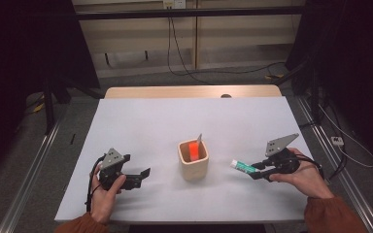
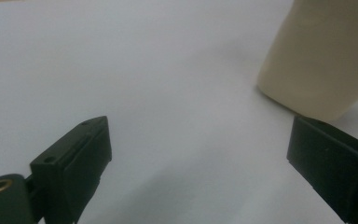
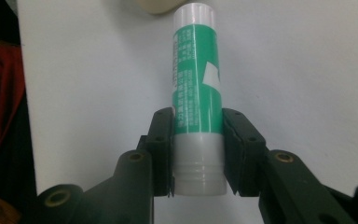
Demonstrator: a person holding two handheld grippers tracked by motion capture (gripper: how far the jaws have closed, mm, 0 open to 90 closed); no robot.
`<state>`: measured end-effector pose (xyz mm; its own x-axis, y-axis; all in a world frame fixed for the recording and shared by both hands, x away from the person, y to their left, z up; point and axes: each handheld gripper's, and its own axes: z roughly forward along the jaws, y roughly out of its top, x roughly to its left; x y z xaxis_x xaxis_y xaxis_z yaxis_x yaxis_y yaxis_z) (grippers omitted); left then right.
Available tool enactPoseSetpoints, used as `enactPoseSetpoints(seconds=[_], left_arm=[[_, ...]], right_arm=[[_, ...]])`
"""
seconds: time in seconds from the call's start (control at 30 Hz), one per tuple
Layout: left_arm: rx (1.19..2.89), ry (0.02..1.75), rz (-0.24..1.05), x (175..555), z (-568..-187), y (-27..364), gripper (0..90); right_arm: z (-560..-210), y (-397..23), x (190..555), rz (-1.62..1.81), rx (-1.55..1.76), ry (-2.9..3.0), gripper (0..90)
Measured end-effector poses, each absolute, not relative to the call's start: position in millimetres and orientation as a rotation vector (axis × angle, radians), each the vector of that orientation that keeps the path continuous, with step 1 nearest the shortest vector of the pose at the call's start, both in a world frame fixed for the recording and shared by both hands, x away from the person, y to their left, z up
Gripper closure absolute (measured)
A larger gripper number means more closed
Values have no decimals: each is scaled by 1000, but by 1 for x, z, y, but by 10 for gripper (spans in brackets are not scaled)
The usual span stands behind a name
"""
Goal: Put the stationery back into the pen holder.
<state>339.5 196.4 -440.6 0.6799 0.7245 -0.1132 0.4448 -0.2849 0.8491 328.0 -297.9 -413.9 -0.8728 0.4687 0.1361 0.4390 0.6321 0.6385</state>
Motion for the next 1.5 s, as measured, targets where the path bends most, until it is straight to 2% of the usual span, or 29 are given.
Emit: enactPoseSetpoints(seconds=[0.1,0.4,0.67,0.9,1.23,1.5], left_arm=[[1938,877,345,336,-436,194,68],[1963,799,387,325,-427,181,81],[1992,706,331,313,-422,162,99],[2015,598,375,298,-414,154,56],[2126,427,506,281,-412,131,71],[2214,321,552,276,-417,121,86]], right_arm=[[-411,-284,325,1067,748,2819,661],[-415,-255,316,1054,673,2862,662],[-413,-237,309,1053,625,2887,662],[-415,-219,305,1071,575,2927,662],[-412,-196,303,1055,560,2961,663],[-413,-178,303,1050,544,2954,663]])
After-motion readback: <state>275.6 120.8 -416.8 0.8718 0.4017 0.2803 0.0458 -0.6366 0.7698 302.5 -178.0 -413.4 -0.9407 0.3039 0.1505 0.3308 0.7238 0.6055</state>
